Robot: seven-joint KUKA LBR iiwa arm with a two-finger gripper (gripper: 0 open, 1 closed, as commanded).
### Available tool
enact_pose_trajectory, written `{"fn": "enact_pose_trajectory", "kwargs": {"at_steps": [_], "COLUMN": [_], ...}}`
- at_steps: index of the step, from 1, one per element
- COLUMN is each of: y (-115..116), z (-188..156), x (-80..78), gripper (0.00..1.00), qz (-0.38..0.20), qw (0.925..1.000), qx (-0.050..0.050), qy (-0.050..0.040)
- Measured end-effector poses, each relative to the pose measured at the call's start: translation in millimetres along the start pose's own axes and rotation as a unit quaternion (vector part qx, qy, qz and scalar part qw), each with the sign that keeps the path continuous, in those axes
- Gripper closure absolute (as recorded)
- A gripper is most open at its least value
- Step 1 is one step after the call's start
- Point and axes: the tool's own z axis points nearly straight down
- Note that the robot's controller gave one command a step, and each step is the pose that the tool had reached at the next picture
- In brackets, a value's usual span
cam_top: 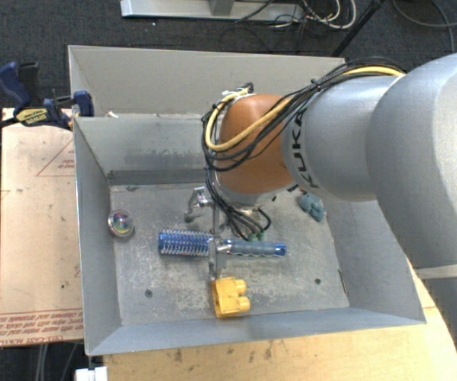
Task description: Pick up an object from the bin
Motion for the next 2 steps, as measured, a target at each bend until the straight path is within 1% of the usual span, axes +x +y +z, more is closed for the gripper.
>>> {"fn": "enact_pose_trajectory", "kwargs": {"at_steps": [1,2], "y": [-3.3,-3.1], "z": [14.5,11.2], "x": [1.3,3.1], "gripper": [0.0,1.0], "qz": [0.019,0.019], "qw": [0.9998,0.9998], "qx": [-0.001,-0.001], "qy": [-0.0064,0.0034]}}
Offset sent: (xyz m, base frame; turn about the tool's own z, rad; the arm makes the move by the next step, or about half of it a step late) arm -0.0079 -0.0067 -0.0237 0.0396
